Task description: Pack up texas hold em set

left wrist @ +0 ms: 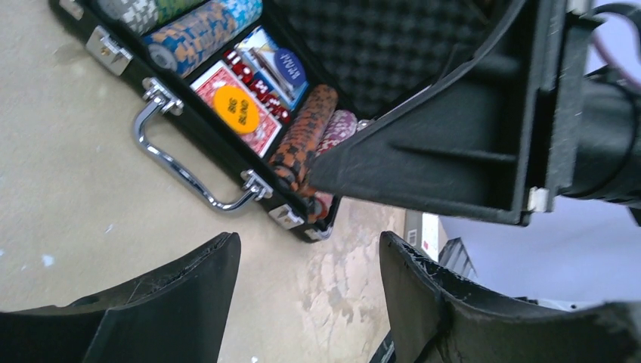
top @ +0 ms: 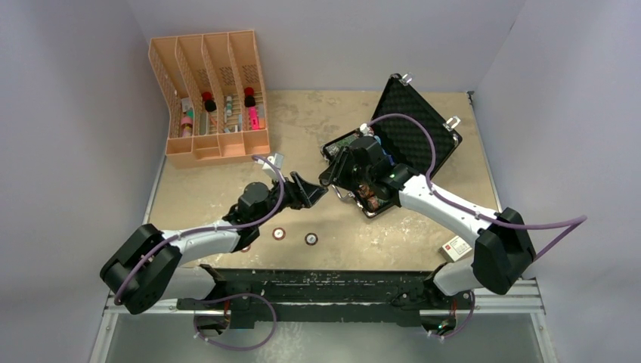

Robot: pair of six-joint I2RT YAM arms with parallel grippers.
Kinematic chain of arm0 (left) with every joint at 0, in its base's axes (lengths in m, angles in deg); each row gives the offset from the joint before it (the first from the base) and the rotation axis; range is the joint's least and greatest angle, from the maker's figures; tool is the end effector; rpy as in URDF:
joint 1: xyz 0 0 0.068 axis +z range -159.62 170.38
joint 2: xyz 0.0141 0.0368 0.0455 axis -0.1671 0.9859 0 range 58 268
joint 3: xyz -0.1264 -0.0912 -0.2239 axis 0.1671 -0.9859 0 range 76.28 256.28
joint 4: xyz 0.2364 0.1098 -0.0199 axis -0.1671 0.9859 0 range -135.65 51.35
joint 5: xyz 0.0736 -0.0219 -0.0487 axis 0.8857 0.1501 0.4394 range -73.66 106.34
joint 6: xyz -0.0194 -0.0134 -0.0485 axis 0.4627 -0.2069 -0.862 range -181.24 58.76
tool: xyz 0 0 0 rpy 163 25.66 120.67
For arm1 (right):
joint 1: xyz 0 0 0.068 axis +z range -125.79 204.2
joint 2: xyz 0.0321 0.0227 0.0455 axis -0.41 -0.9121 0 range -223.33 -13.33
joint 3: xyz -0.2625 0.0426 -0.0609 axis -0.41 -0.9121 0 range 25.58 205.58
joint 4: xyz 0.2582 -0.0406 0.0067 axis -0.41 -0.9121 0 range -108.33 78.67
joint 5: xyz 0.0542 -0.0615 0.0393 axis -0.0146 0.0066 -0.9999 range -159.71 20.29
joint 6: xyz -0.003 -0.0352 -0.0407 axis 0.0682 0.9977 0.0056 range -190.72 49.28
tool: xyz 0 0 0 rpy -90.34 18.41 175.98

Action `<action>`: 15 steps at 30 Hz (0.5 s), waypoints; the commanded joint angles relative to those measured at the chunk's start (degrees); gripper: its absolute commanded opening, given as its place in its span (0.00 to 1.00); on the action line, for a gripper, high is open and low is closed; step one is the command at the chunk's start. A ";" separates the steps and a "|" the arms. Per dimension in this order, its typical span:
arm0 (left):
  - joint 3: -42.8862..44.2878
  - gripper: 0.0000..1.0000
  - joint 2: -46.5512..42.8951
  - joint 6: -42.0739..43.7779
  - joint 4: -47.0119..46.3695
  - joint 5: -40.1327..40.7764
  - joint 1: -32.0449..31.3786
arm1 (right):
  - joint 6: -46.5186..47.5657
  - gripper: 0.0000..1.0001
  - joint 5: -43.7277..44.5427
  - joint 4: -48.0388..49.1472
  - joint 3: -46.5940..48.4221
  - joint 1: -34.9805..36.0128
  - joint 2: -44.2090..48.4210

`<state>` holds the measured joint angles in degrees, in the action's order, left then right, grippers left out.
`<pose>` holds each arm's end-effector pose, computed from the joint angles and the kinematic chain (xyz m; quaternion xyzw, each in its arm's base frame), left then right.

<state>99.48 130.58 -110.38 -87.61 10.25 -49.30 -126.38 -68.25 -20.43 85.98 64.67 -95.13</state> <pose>0.1935 -0.1654 0.2043 -0.0269 0.7506 -0.4896 0.4428 0.2491 0.2114 0.2857 0.1209 0.8597 0.3617 0.3398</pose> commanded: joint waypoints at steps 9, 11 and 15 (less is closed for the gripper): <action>0.69 0.42 0.39 -2.37 -8.52 4.82 -0.70 | -2.49 0.36 -5.08 4.61 -0.63 -0.47 1.77; 0.99 0.35 0.67 -2.42 -8.64 4.85 -0.79 | -2.60 0.36 -5.72 5.23 -0.83 -0.48 1.70; 1.09 0.23 1.48 -2.45 -9.73 5.01 -0.99 | -2.61 0.36 -6.36 5.50 -0.81 -0.43 1.47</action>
<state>99.07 131.45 -112.66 -93.68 14.23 -49.82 -128.33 -72.89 -17.59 85.28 64.56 -95.11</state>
